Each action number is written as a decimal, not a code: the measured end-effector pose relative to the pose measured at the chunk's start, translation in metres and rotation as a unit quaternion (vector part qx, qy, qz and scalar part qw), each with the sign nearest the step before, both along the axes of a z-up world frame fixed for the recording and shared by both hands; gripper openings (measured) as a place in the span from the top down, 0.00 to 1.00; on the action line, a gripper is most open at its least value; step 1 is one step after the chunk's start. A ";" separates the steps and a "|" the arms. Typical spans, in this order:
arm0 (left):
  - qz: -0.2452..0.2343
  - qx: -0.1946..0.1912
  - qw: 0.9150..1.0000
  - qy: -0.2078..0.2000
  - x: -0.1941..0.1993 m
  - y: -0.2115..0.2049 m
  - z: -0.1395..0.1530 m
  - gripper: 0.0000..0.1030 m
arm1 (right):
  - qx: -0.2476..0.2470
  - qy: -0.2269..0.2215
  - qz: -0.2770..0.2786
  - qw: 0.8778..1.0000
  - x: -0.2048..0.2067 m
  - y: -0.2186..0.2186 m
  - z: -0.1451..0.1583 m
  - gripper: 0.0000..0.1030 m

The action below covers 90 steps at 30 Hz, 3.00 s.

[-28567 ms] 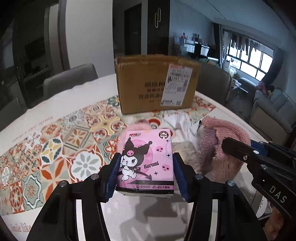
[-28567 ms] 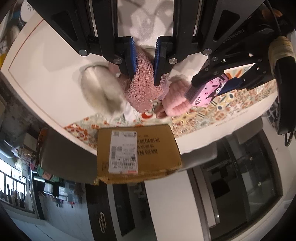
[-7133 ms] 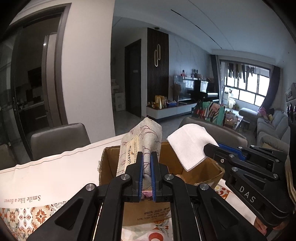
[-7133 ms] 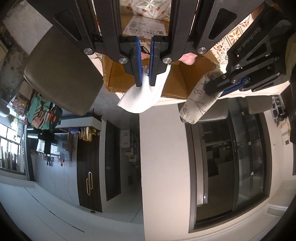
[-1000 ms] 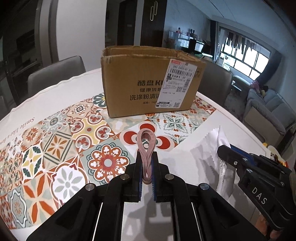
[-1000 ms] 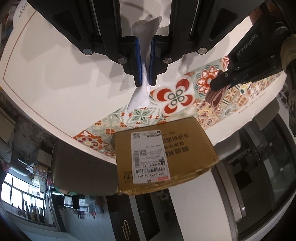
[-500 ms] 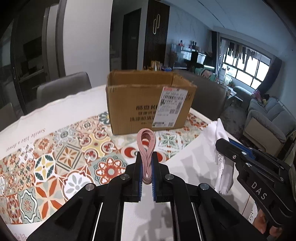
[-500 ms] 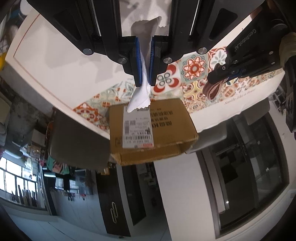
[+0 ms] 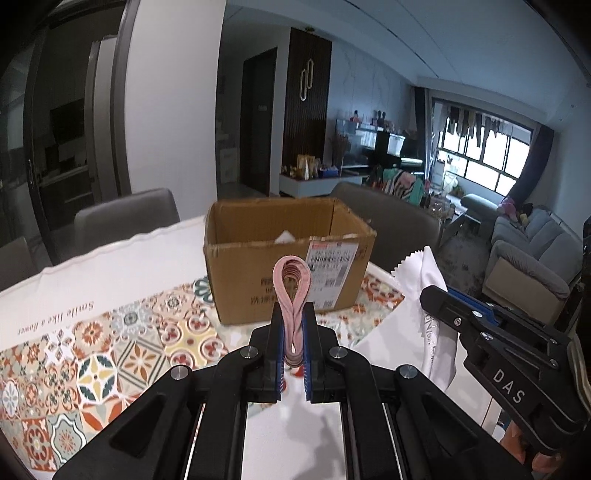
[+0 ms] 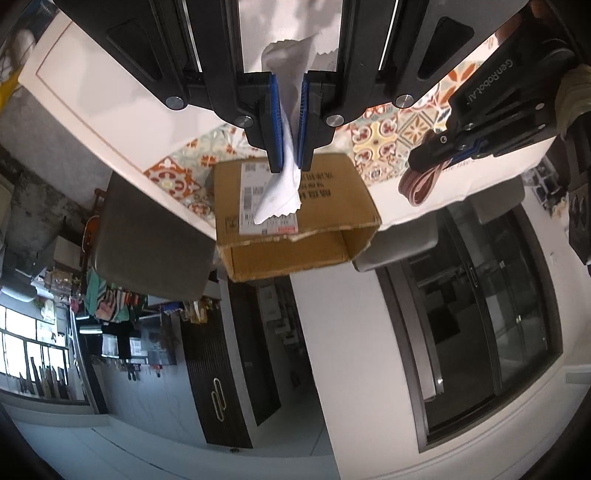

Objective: Organize soft objects
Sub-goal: 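Lift and carry the hair tie and white cloth over the cardboard box with both tools, then open the right gripper to drop the cloth while the left drops the hair tie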

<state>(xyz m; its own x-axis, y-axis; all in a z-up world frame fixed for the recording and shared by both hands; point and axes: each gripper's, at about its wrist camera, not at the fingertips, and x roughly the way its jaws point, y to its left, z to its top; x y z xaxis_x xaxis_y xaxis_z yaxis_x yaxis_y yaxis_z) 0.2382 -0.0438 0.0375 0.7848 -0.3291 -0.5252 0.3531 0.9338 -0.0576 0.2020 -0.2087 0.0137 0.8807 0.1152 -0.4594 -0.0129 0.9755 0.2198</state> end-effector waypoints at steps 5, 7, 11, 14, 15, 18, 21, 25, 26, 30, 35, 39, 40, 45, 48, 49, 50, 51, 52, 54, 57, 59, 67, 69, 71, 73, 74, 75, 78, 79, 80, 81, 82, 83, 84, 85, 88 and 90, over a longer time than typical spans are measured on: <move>-0.002 0.000 1.000 -0.019 0.006 -0.004 0.013 0.91 | 0.005 -0.018 0.002 1.000 0.005 -0.006 0.013 0.90; -0.003 0.000 1.000 -0.026 0.009 -0.006 0.019 0.91 | 0.004 -0.026 -0.001 1.000 0.008 -0.007 0.018 0.90; -0.005 -0.003 0.999 -0.038 0.016 -0.007 0.028 0.91 | 0.007 -0.040 0.003 0.999 0.016 -0.011 0.028 0.90; -0.006 -0.003 0.999 -0.047 0.023 -0.009 0.034 0.91 | 0.005 -0.049 0.002 0.999 0.021 -0.012 0.034 0.90; -0.006 -0.003 0.999 -0.049 0.025 -0.009 0.035 0.91 | 0.004 -0.052 0.002 0.999 0.022 -0.012 0.034 0.90; -0.005 -0.003 0.998 -0.056 0.031 -0.010 0.039 0.91 | 0.002 -0.060 0.003 0.998 0.029 -0.014 0.040 0.90; -0.004 -0.004 0.998 -0.061 0.037 -0.011 0.042 0.91 | 0.000 -0.068 0.004 0.998 0.036 -0.013 0.043 0.90; -0.004 -0.003 0.998 -0.067 0.046 -0.013 0.044 0.91 | -0.004 -0.081 0.005 0.997 0.044 -0.013 0.049 0.90; -0.004 -0.002 0.998 -0.068 0.047 -0.013 0.044 0.91 | -0.004 -0.084 0.005 0.996 0.046 -0.013 0.050 0.90; -0.005 0.002 0.998 -0.070 0.056 -0.013 0.043 0.91 | -0.008 -0.092 0.008 0.996 0.056 -0.012 0.054 0.90; -0.007 0.008 0.998 -0.069 0.071 -0.014 0.039 0.91 | -0.017 -0.100 0.008 0.995 0.070 -0.013 0.055 0.90; -0.010 0.011 0.997 -0.069 0.087 -0.017 0.039 0.91 | -0.019 -0.103 0.008 0.994 0.085 -0.013 0.058 0.90; -0.010 0.012 0.997 -0.070 0.090 -0.017 0.039 0.91 | -0.019 -0.104 0.010 0.994 0.090 -0.014 0.059 0.90; -0.008 0.012 0.997 -0.075 0.105 -0.018 0.039 0.91 | -0.022 -0.107 0.012 0.994 0.107 -0.015 0.060 0.90; -0.008 0.014 0.997 -0.075 0.118 -0.019 0.036 0.91 | -0.027 -0.109 0.012 0.994 0.121 -0.016 0.061 0.90; -0.008 0.015 0.997 -0.074 0.123 -0.020 0.035 0.91 | -0.027 -0.109 0.013 0.994 0.125 -0.017 0.061 0.90; -0.008 0.015 0.997 -0.074 0.128 -0.021 0.034 0.91 | -0.027 -0.110 0.016 0.993 0.130 -0.017 0.061 0.90; -0.008 0.016 0.997 -0.072 0.133 -0.021 0.032 0.91 | -0.031 -0.113 0.015 0.993 0.136 -0.017 0.061 0.90; -0.007 0.016 0.998 -0.068 0.139 -0.022 0.029 0.91 | -0.034 -0.114 0.015 0.993 0.139 -0.017 0.061 0.90; -0.007 0.016 0.998 -0.063 0.150 -0.022 0.024 0.91 | -0.041 -0.116 0.014 0.992 0.150 -0.017 0.060 0.90; -0.011 0.017 0.998 -0.052 0.167 -0.023 0.013 0.91 | -0.045 -0.110 0.014 0.993 0.164 -0.018 0.055 0.90; -0.011 0.021 0.999 -0.045 0.177 -0.024 0.006 0.91 | -0.048 -0.104 0.015 0.993 0.175 -0.018 0.050 0.90; -0.022 0.018 1.000 0.000 0.205 -0.031 -0.023 0.91 | -0.044 -0.061 0.024 0.997 0.211 -0.022 0.024 0.90; -0.024 0.020 0.999 0.011 0.211 -0.033 -0.029 0.91 | -0.044 -0.048 0.025 0.998 0.219 -0.023 0.018 0.90; -0.024 0.023 0.999 0.017 0.213 -0.034 -0.036 0.90 | -0.049 -0.035 0.024 0.998 0.226 -0.025 0.012 0.90; -0.023 0.024 0.999 0.024 0.215 -0.035 -0.040 0.90 | -0.048 -0.023 0.027 0.998 0.231 -0.026 0.007 0.90; -0.023 0.025 0.999 0.027 0.216 -0.036 -0.042 0.90 | -0.050 -0.019 0.027 0.998 0.232 -0.026 0.005 0.90; -0.022 0.025 0.999 0.028 0.217 -0.036 -0.043 0.90 | -0.050 -0.015 0.027 0.998 0.233 -0.026 0.003 0.90; -0.020 0.025 0.999 0.032 0.219 -0.037 -0.044 0.78 | -0.049 -0.004 0.026 0.998 0.235 -0.028 -0.003 0.89; -0.020 0.024 0.999 0.035 0.219 -0.037 -0.045 0.75 | -0.047 0.002 0.025 0.999 0.236 -0.029 -0.005 0.88; -0.020 0.024 0.999 0.035 0.220 -0.037 -0.046 0.74 | -0.046 0.006 0.026 0.999 0.238 -0.030 -0.006 0.83; -0.019 0.025 0.999 0.035 0.220 -0.037 -0.046 0.74 | -0.042 0.014 0.028 0.999 0.240 -0.031 -0.007 0.78; -0.019 0.027 0.999 0.035 0.219 -0.037 -0.047 0.74 | -0.038 0.017 0.030 0.999 0.240 -0.032 -0.008 0.70; -0.017 0.028 0.999 0.034 0.219 -0.037 -0.047 0.74 | -0.036 0.019 0.030 0.999 0.241 -0.033 -0.010 0.67; -0.015 0.027 0.999 0.034 0.218 -0.037 -0.047 0.72 | -0.037 0.019 0.030 0.999 0.240 -0.034 -0.011 0.67; -0.015 0.027 0.999 0.034 0.218 -0.037 -0.047 0.68 | -0.041 0.018 0.027 0.999 0.239 -0.033 -0.011 0.67; -0.015 0.025 0.999 0.034 0.219 -0.037 -0.046 0.63 | -0.045 0.019 0.025 0.998 0.237 -0.033 -0.011 0.67; -0.015 0.026 0.999 0.034 0.218 -0.037 -0.045 0.59 | -0.043 0.021 0.027 0.998 0.235 -0.032 -0.010 0.67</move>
